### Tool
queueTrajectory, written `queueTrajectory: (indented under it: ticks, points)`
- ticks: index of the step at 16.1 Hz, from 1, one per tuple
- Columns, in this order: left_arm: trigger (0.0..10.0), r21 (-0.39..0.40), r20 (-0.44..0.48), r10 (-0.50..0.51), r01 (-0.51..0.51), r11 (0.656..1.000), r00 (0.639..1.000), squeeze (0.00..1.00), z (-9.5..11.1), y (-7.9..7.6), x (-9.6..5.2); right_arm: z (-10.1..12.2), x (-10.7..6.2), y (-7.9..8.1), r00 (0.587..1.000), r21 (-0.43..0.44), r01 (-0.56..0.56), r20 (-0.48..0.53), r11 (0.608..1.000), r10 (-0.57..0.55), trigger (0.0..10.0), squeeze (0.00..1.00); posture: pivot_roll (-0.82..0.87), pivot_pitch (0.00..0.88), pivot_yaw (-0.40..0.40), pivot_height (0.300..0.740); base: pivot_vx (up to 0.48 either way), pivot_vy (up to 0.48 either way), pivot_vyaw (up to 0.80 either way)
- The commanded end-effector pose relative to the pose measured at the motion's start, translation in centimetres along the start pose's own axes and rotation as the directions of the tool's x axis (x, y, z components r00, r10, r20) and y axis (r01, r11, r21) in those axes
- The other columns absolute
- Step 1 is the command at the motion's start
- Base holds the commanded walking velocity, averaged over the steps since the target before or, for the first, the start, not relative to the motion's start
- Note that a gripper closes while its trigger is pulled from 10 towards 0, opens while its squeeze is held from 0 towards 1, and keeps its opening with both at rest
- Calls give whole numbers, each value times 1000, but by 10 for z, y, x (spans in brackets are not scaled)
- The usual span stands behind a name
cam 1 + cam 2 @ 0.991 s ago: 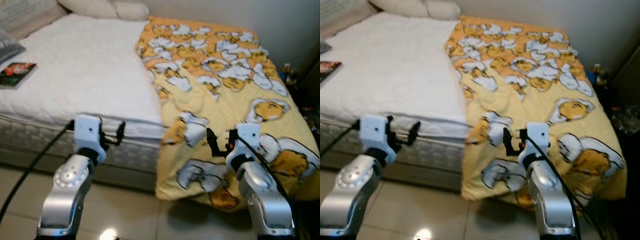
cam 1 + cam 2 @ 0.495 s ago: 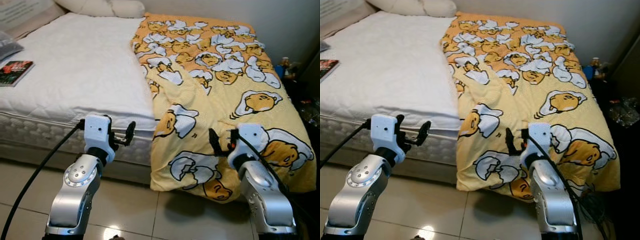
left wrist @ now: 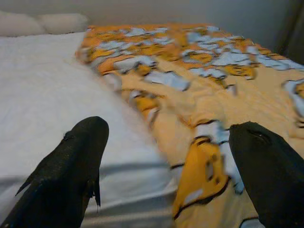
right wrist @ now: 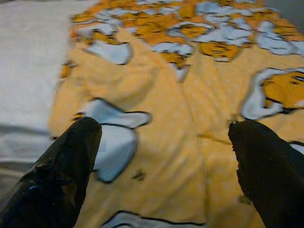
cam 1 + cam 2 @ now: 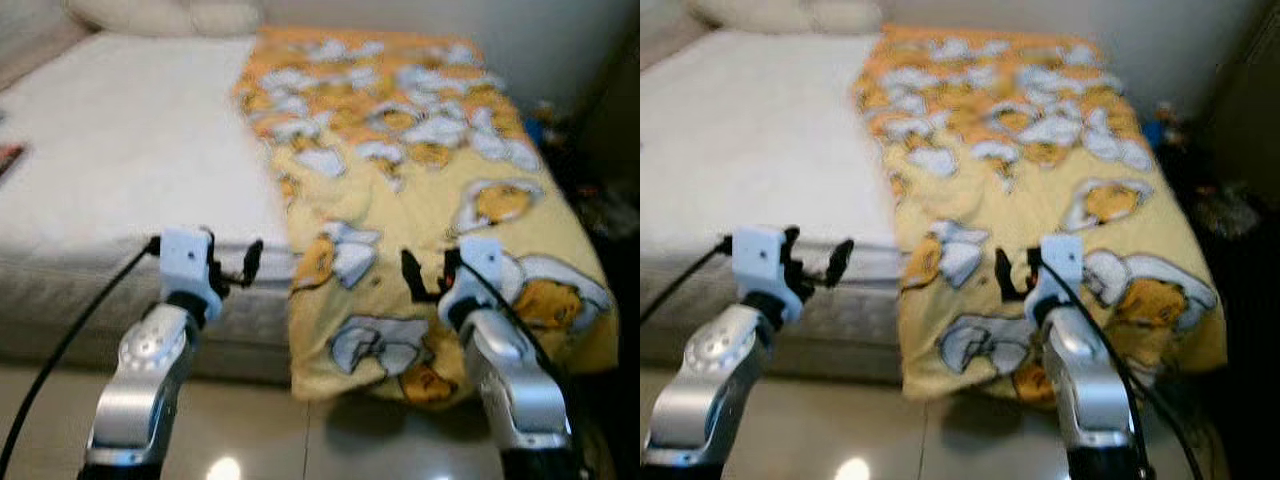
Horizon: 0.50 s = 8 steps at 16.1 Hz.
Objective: Clean up the room
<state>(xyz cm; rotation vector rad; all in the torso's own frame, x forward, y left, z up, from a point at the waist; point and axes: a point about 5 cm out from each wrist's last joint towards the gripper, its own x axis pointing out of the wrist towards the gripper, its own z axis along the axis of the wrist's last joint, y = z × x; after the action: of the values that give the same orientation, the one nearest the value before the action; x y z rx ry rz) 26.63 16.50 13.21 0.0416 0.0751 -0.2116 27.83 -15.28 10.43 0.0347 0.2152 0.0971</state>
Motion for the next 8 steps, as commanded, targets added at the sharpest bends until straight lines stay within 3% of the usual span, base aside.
queueTrajectory:
  ticks: [1,8]
  points:
    - [10000,0,1,-26,26,1000,1000,1000,1,-4,2,0,0,-7,1000,-5,30,1,1000,-30,10000,0,4,0,-14,740,368,0,0]
    - [10000,7,-3,-40,41,999,999,1000,0,-5,4,0,2,-8,999,-12,37,5,999,-37,10000,0,1,0,-12,740,364,0,0]
